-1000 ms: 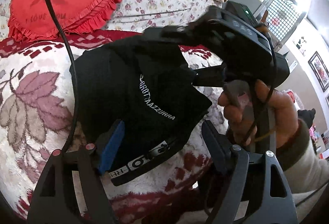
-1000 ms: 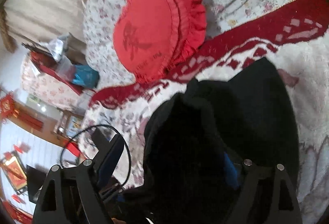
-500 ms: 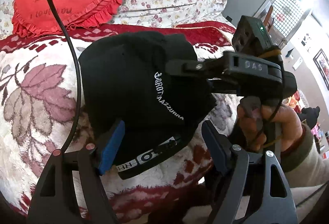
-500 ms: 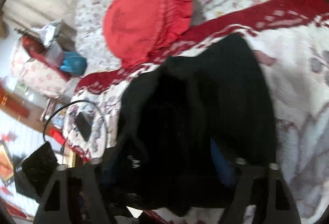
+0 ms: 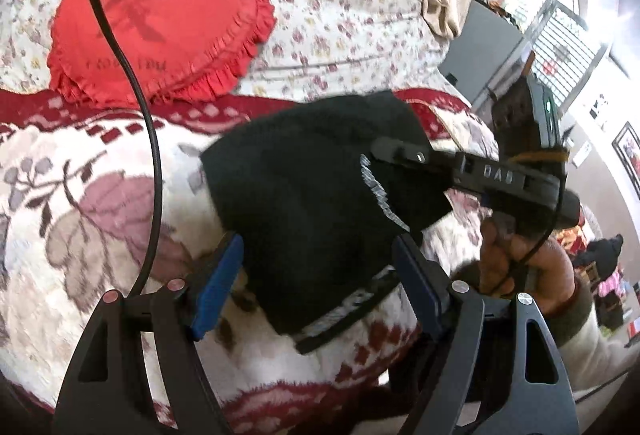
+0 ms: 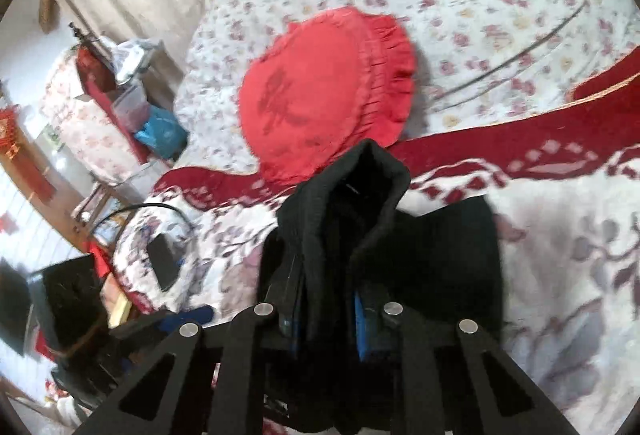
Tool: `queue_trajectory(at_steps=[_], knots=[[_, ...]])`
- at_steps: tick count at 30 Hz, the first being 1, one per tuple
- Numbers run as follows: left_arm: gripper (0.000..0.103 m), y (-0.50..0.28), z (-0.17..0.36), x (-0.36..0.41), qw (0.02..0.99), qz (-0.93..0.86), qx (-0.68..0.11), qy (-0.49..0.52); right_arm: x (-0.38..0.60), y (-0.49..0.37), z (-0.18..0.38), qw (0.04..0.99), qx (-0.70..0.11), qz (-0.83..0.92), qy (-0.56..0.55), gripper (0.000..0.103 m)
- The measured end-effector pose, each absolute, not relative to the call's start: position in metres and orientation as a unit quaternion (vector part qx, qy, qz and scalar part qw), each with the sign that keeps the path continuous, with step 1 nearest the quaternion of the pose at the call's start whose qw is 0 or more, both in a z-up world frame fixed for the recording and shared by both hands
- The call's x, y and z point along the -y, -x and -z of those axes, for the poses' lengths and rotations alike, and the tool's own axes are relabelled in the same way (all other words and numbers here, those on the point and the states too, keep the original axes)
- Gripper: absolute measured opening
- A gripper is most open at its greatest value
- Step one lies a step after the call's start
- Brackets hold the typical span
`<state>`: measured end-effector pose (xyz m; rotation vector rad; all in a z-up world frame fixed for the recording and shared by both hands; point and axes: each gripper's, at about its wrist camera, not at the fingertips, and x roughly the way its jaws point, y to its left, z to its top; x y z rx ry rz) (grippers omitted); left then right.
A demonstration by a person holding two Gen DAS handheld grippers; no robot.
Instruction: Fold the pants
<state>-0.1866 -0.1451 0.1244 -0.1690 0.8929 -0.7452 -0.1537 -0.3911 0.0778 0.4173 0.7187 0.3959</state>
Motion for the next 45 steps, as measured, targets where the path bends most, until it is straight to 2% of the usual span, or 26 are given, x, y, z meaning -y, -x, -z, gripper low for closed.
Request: queue_trajectory(at_steps=[4, 5, 7, 14, 18, 23, 36, 45], knots=[[0.077, 0.174, -0.116, 0.158, 0.83, 0.343, -0.434, 0.072, 0.411, 0.147, -0.048, 0.893, -0.389, -0.127, -0.188, 0.022], [0.077, 0.171, -0.11, 0.164, 0.826, 0.343, -0.442, 0.068, 0.416, 0.144, -0.037, 0.889, -0.406, -0.107, -0.184, 0.031], [0.077, 0.166, -0.102, 0.172, 0.822, 0.336, -0.456, 0.057, 0.422, 0.147, -0.031, 0.891, -0.421, -0.066, -0.157, 0.038], [0.077, 0.152, -0.111, 0.185, 0.836, 0.319, -0.444, 0.051, 0.434, 0.167, -0.078, 0.923, -0.358, -0.046, -0.134, 0.039], [0.077, 0.139, -0.115, 0.193, 0.842, 0.308, -0.44, 0.049, 0.418, 0.162, -0.095, 0.925, -0.342, -0.101, -0.135, 0.039], [0.077, 0.122, -0.108, 0.21, 0.843, 0.295, -0.449, 0.034, 0.394, 0.136, -0.076, 0.916, -0.369, -0.117, -0.11, 0.039], [0.077, 0.091, -0.074, 0.23, 0.843, 0.247, -0.478, 0.007, 0.412, 0.094, -0.024, 0.894, -0.408, -0.114, -0.145, 0.039], [0.077, 0.098, -0.08, 0.231, 0.848, 0.241, -0.472, -0.001, 0.414, 0.107, -0.034, 0.896, -0.403, -0.113, -0.151, 0.039]])
